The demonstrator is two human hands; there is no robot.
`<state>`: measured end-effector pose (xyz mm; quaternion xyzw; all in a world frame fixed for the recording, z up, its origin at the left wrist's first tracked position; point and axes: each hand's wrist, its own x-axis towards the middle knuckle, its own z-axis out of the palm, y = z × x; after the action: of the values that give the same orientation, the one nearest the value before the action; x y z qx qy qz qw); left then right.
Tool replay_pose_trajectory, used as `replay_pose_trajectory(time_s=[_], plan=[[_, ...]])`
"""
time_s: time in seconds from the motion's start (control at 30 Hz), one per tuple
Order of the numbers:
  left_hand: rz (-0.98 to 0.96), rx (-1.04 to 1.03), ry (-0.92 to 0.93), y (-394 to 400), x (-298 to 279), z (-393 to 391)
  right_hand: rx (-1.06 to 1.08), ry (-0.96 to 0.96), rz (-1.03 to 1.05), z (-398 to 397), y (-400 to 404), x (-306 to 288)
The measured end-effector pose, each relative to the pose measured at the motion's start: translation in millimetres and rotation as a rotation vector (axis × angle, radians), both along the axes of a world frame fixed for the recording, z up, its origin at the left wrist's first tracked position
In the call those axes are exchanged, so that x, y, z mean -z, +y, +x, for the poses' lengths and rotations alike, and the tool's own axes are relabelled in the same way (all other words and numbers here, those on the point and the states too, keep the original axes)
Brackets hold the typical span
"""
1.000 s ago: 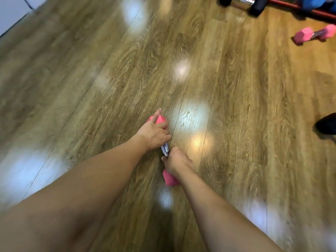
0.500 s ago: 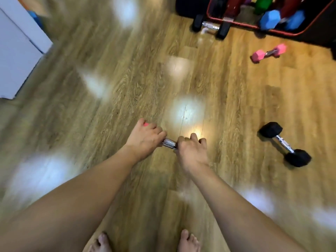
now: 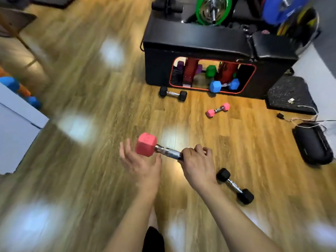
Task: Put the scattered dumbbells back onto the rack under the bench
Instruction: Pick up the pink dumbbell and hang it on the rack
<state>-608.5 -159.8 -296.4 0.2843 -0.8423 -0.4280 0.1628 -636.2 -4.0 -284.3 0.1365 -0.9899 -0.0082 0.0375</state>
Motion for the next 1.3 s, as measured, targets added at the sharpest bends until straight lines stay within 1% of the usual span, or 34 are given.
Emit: replay_pose_trajectory(time_s=[0.07, 0.1, 0.13, 0.17, 0.2, 0.27, 0.33, 0.43, 0.57, 0.73, 0.87, 0.97, 1.03, 1.07, 1.17, 1.2, 1.3], plan=[[0.626, -0.156, -0.040, 23.4, -14.0, -38.9, 0.013, 0.019, 0.007, -34.4, 10.4, -7.5], [0.903, -0.192, -0.048, 34.4, -22.4, -62.3, 0.022, 0.014, 0.010, -53.5, 15.5, -9.7], [1.123, -0.218, -0.054, 44.0, -27.1, -87.2, 0.032, 0.012, 0.012, -74.0, 19.8, -10.2], [1.290, -0.242, -0.064, 51.8, -29.2, -113.7, 0.043, 0.015, 0.014, -95.4, 23.6, -10.5], [1.409, -0.267, -0.082, 57.9, -30.3, -135.7, 0.056, 0.011, 0.020, -112.2, 26.5, -10.7], [1.523, -0.210, -0.178, 68.0, -29.4, -181.9, 0.079, 0.003, 0.041, -153.5, 33.9, -8.1], [1.537, -0.148, -0.264, 77.6, -29.0, -227.5, 0.091, 0.013, 0.065, -194.4, 40.6, -9.2], [1.490, -0.170, -0.311, 91.4, -28.0, -288.7, 0.080, 0.022, 0.071, -249.9, 53.8, -8.3], [1.514, -0.202, -0.238, 111.3, -29.3, -367.0, 0.095, 0.080, 0.061, -327.6, 66.9, -9.0], [1.518, -0.242, -0.184, 143.4, -21.1, -457.7, 0.216, 0.058, -0.032, -415.3, 85.5, -2.8], [1.484, -0.272, -0.220, 173.4, -7.9, -522.9, 0.228, 0.105, -0.273, -464.7, 115.4, 13.2], [1.487, -0.246, -0.250, 200.6, 1.0, -563.9, 0.372, 0.209, -0.447, -494.6, 139.9, 19.7], [1.478, -0.224, -0.270, 219.0, 11.0, -587.6, 0.472, 0.223, -0.602, -513.7, 150.8, 26.3], [1.472, -0.213, -0.284, 229.7, 16.2, -601.3, 0.551, 0.202, -0.714, -524.0, 155.6, 28.1], [1.482, -0.205, -0.322, 260.4, 35.3, -638.6, 0.914, 0.046, -1.084, -564.2, 167.5, 37.8], [1.487, -0.204, -0.336, 267.2, 41.4, -647.8, 1.008, 0.000, -1.173, -573.8, 172.5, 45.2], [1.520, -0.199, -0.375, 298.3, 63.0, -684.6, 1.221, -0.026, -1.397, -614.5, 196.6, 68.4]])
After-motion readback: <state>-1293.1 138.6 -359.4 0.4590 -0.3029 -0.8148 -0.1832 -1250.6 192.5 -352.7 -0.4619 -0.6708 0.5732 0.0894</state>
